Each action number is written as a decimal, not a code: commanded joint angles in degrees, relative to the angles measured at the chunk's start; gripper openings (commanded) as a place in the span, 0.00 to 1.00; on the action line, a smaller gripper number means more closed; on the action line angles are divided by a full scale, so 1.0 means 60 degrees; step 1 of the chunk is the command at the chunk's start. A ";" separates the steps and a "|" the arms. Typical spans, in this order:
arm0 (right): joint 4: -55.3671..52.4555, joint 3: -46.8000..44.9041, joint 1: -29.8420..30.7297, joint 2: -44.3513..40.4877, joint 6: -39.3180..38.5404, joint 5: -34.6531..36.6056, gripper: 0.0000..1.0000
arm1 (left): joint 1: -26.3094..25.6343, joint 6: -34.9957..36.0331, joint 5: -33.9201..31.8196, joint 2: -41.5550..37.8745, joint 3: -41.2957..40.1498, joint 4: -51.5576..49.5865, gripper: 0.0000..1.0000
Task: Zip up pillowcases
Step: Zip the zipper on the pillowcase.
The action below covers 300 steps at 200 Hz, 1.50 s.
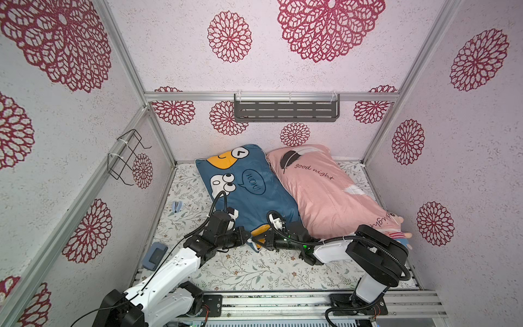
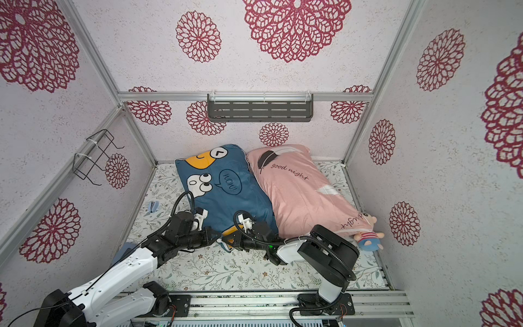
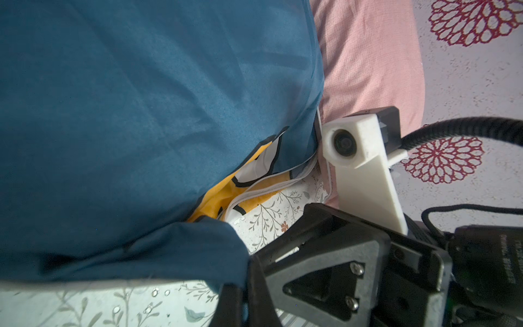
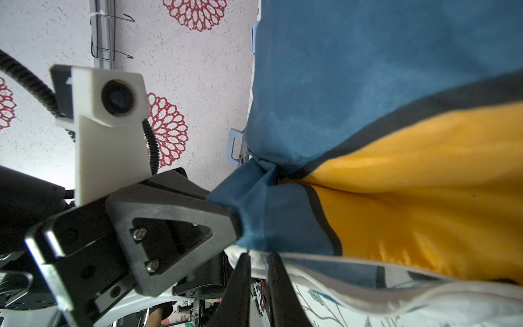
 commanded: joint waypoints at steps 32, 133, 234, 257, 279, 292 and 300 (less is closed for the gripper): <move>0.0067 0.0262 0.0043 -0.0033 -0.0362 0.0181 0.08 | 0.0067 0.0040 0.0112 -0.0059 0.0034 0.0310 0.00; -0.1521 0.0819 0.0218 -0.0004 -0.1160 0.0334 0.00 | 0.0240 0.0165 -0.0001 -0.0812 -0.0140 -0.0530 0.00; -0.4301 0.1031 0.0363 -0.0763 -0.2163 0.1299 0.00 | 0.1103 0.0401 -0.0225 -0.1828 -0.0545 -0.1906 0.00; -0.5471 0.1196 0.0371 -0.1115 -0.2577 0.1765 0.00 | 0.1102 0.0414 -0.0574 -0.1630 -0.0516 -0.2121 0.00; -0.6517 0.1420 0.0363 -0.1303 -0.3013 0.2151 0.00 | 0.1118 0.0279 -0.0900 -0.1669 -0.0607 -0.2238 0.00; -0.6935 0.1515 0.0361 -0.1365 -0.3162 0.2338 0.00 | 0.1118 0.0217 -0.1170 -0.1740 -0.0611 -0.2388 0.00; -0.7099 0.1541 0.0361 -0.1406 -0.3195 0.2428 0.00 | 0.1114 0.0164 -0.1335 -0.1786 -0.0608 -0.2475 0.00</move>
